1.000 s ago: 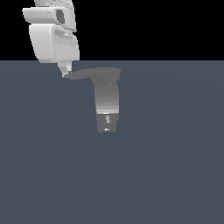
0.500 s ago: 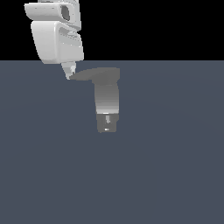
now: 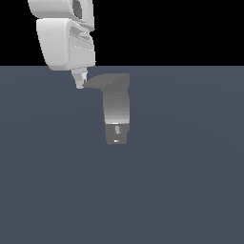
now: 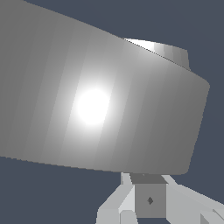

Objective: Turn on the faucet by rotating a designated handle.

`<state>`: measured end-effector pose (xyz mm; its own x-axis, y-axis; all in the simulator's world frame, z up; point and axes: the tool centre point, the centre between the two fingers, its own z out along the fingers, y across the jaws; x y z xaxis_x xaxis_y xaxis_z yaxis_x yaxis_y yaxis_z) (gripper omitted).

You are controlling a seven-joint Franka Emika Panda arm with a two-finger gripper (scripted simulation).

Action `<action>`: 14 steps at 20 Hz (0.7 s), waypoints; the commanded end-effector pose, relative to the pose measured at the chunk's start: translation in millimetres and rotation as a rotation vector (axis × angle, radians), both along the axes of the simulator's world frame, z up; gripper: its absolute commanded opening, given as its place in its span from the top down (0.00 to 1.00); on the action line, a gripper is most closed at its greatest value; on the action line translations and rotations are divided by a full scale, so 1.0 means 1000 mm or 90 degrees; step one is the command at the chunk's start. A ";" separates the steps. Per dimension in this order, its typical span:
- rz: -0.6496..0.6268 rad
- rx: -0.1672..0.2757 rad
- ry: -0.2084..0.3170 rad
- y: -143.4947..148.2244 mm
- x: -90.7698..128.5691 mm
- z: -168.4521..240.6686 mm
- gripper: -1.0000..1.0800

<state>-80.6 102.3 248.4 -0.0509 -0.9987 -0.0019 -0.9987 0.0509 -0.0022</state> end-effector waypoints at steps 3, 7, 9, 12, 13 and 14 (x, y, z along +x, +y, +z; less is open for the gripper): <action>-0.004 -0.001 0.001 -0.012 -0.011 0.000 1.00; 0.001 0.000 0.001 -0.013 -0.012 0.000 1.00; 0.000 0.000 0.001 -0.023 -0.013 0.000 1.00; 0.000 0.000 0.001 -0.039 -0.015 0.000 1.00; 0.000 0.000 0.001 -0.044 -0.016 0.000 1.00; 0.000 0.000 0.001 -0.049 -0.016 0.000 1.00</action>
